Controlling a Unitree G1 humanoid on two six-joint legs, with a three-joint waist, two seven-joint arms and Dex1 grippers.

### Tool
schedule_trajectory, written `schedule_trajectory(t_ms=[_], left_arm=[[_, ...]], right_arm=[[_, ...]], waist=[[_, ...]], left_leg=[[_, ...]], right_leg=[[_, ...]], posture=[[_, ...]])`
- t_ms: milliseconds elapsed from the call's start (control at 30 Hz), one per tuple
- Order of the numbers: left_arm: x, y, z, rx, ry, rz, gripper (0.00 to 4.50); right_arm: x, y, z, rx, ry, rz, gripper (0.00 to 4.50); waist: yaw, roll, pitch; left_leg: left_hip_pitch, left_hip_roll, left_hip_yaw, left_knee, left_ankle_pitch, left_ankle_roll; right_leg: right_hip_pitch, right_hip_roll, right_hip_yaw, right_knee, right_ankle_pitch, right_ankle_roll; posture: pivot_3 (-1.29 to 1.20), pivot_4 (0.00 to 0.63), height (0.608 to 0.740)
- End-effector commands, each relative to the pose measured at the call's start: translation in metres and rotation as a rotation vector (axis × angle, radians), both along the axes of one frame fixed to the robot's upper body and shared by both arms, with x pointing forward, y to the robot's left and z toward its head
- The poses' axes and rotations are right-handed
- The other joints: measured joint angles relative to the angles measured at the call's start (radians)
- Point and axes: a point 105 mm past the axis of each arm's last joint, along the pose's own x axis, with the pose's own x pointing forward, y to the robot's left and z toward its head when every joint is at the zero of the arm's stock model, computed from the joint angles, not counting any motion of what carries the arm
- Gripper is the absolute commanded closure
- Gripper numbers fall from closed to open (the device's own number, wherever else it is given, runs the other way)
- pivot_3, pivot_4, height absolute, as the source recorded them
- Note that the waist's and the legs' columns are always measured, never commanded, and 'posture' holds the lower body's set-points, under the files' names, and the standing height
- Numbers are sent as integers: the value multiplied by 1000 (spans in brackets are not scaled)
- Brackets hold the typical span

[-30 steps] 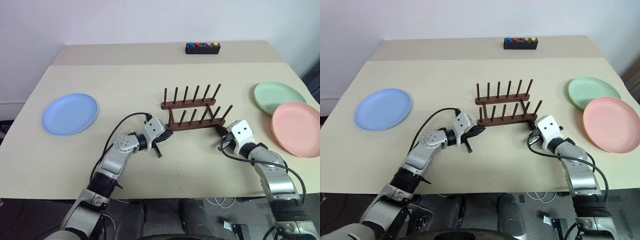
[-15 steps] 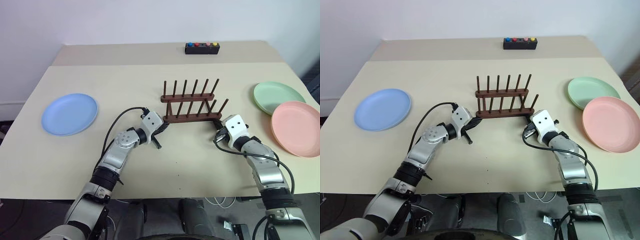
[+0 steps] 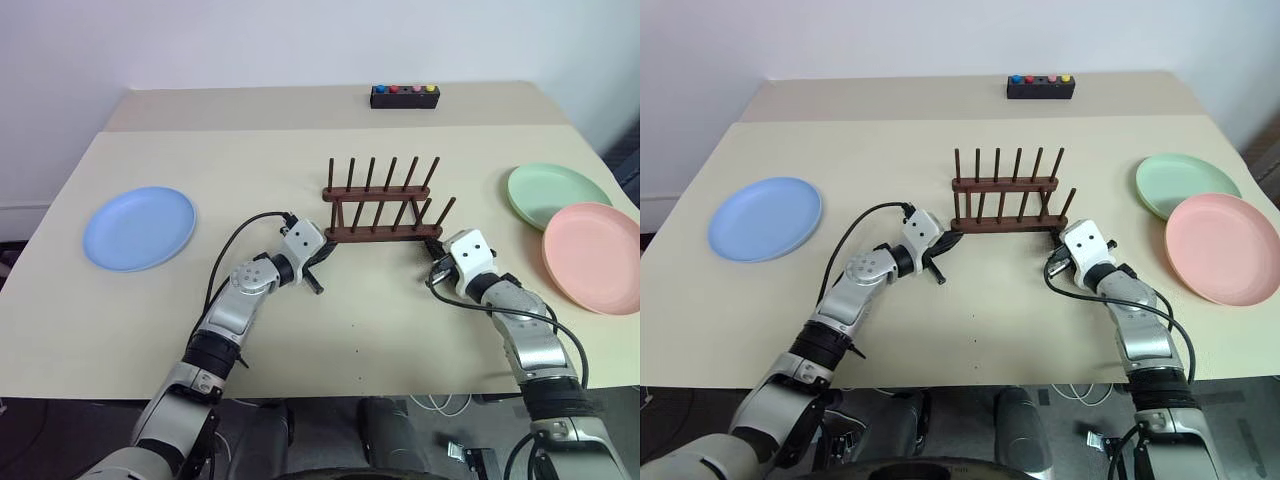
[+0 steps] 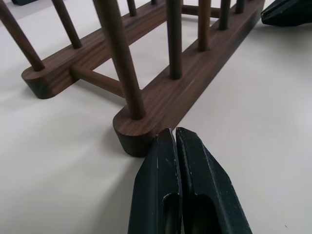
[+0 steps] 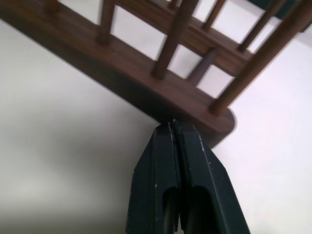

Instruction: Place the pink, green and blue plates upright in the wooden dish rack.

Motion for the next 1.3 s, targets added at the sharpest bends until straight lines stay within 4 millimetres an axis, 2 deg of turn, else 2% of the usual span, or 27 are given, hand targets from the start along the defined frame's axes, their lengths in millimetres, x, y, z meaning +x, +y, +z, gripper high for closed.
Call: schedule_trajectory(t_ms=[33, 200, 233, 267, 333, 533, 567, 867, 1200, 1300], left_arm=[[-9, 1, 5, -35, 7, -52, 4431], [-21, -6, 15, -62, 7, -133, 4431], [-23, -6, 16, -67, 8, -142, 4449], [-26, -6, 17, -73, 13, -150, 4449], [-32, -5, 17, -80, 25, -170, 4449], [-44, -6, 14, -80, 54, -218, 4449], [-46, -7, 14, -82, 58, -226, 4449], [-57, -25, 18, -93, 83, -344, 4449], [-61, -39, 13, -73, 98, -420, 4449], [-61, -41, 13, -74, 97, -431, 4449]], right_arm=[[-10, -1, 18, 3, -40, 32, 4473], [-31, -20, 22, -23, -10, 14, 4473], [-33, -24, 24, -18, -6, 6, 4091], [-35, -30, 28, -13, -3, -2, 3950], [-40, -41, 37, -12, -7, -15, 3192], [-48, -77, 62, -68, -44, -115, 259], [-50, -83, 64, -80, -46, -133, 43], [-68, -126, 64, -153, -19, -316, 43], [-87, -150, 57, -194, 33, -435, 43], [-85, -157, 51, -188, 54, -464, 43]], waist=[[0, 0, 0], [3, 0, 1], [3, 0, 1], [3, 0, 1], [3, 0, 1], [2, 0, 1], [3, 0, 1], [5, -1, 1], [5, -1, 1], [3, -1, 1]], left_leg=[[0, 0, 0, 0, 0, 0], [-2, 0, 0, -1, 0, 0], [-2, 0, 0, 0, 0, 0], [-2, 0, 0, 0, 0, 0], [-3, 0, 0, 0, 0, 0], [-2, 0, 0, 0, 0, 0], [-2, 0, 0, 0, 0, 0], [-4, 0, 0, 1, 0, 0], [-6, 0, 0, 1, 0, 0], [-6, 0, 0, 2, 0, 0]], right_leg=[[0, 0, 0, 0, 0, 0], [-2, 0, 0, 0, 0, 0], [-2, 0, 0, 0, 0, 0], [-2, 0, 0, -1, 0, 0], [-2, 0, 0, 0, 0, 0], [-2, 0, 0, -1, -1, -1], [-2, 0, 0, -1, -1, -2], [-2, 0, 0, -2, -2, -3], [-3, 0, 0, -2, -2, -4], [-3, 0, 0, -3, -2, -4]], posture=[[0, 150, 740], [0, 150, 740], [0, 150, 740], [0, 150, 740], [0, 150, 740], [0, 150, 740], [0, 150, 740], [0, 150, 740], [0, 150, 740], [0, 150, 740]])
